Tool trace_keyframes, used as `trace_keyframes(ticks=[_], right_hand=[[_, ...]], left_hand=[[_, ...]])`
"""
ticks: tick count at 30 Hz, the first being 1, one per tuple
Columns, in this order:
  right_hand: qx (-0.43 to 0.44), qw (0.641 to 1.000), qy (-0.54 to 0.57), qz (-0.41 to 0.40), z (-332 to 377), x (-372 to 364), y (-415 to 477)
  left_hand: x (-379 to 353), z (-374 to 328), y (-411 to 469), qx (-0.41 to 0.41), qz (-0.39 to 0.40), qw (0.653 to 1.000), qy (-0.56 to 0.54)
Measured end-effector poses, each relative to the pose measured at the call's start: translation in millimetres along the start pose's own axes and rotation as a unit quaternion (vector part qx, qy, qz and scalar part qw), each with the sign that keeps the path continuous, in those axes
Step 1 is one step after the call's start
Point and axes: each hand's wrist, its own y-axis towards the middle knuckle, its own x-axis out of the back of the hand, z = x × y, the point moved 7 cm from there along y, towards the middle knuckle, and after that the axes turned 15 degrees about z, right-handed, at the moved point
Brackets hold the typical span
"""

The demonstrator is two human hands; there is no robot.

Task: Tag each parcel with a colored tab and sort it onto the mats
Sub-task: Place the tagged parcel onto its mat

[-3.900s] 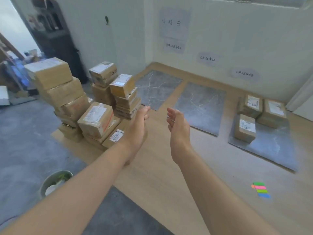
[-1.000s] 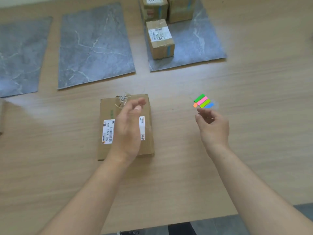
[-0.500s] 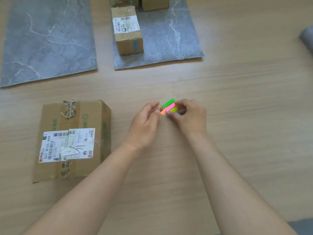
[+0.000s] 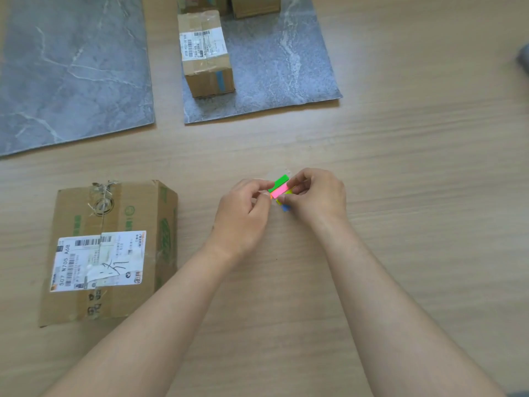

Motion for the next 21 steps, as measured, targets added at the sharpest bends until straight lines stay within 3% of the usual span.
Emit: trace_keyframes(ticks=[6, 12, 18, 21], right_hand=[[0.088, 0.992, -0.091, -0.011, 13, -2, -9], [0.123, 0.984, -0.125, 0.010, 11, -4, -10], [0.117, 0.992, -0.044, 0.024, 8, 10, -9], [0.034, 0.995, 0.054, -0.074, -12, 33, -11]], left_hand=[[-5, -6, 1, -0.068, 0.036, 0.982, 0.173], [-26, -1, -3, -0.097, 0.095, 0.958, 0.254], [-29, 3, -5, -0.098, 0.106, 0.943, 0.299], [-26, -1, -4, -0.095, 0.100, 0.944, 0.300]])
